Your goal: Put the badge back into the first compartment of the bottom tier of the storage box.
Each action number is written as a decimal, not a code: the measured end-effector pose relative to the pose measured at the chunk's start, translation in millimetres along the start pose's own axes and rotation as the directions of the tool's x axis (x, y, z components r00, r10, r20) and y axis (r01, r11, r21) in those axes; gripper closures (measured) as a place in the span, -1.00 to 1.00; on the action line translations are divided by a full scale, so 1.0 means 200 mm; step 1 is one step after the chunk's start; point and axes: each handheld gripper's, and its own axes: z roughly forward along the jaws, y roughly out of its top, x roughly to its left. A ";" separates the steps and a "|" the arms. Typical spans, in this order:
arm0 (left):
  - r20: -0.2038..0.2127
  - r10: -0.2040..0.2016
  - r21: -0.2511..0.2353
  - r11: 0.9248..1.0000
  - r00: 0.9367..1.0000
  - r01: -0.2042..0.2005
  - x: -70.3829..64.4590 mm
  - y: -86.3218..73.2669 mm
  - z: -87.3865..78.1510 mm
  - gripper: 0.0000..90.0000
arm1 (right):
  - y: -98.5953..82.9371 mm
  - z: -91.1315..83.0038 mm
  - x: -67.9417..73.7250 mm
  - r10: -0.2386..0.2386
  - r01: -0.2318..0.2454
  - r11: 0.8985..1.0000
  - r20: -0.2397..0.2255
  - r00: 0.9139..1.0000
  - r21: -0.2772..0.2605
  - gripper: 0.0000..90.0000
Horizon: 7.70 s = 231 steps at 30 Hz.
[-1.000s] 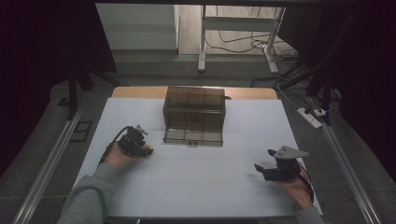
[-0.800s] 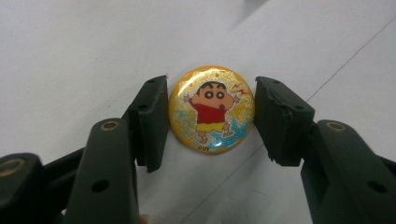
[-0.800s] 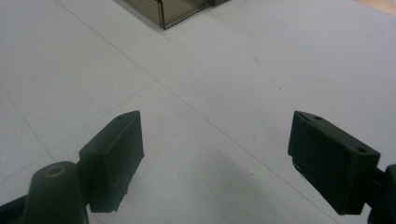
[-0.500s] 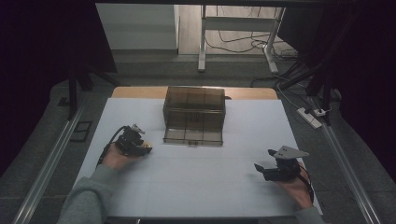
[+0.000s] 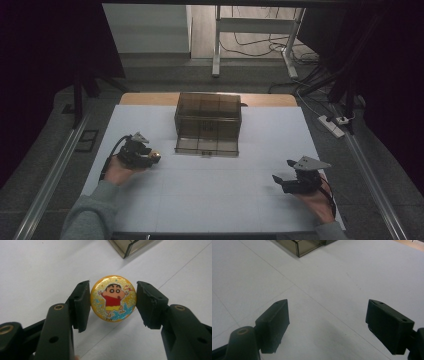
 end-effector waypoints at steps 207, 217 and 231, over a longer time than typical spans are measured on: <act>0.069 0.030 -0.116 0.993 0.997 -0.022 -0.11 0.42 0.21 -0.32 | -0.01 0.01 -0.01 -0.010 0.009 0.999 0.011 1.000 0.034 -0.58; 0.078 0.052 -0.126 0.991 0.996 -0.042 -0.13 0.35 0.13 -0.39 | -0.02 0.02 -0.02 -0.008 0.008 0.999 0.007 1.000 0.031 -0.57; 0.079 0.076 -0.148 0.987 0.994 -0.064 -0.19 0.25 0.02 -0.47 | -0.03 0.00 0.00 -0.012 0.013 1.000 -0.003 1.000 0.027 -0.57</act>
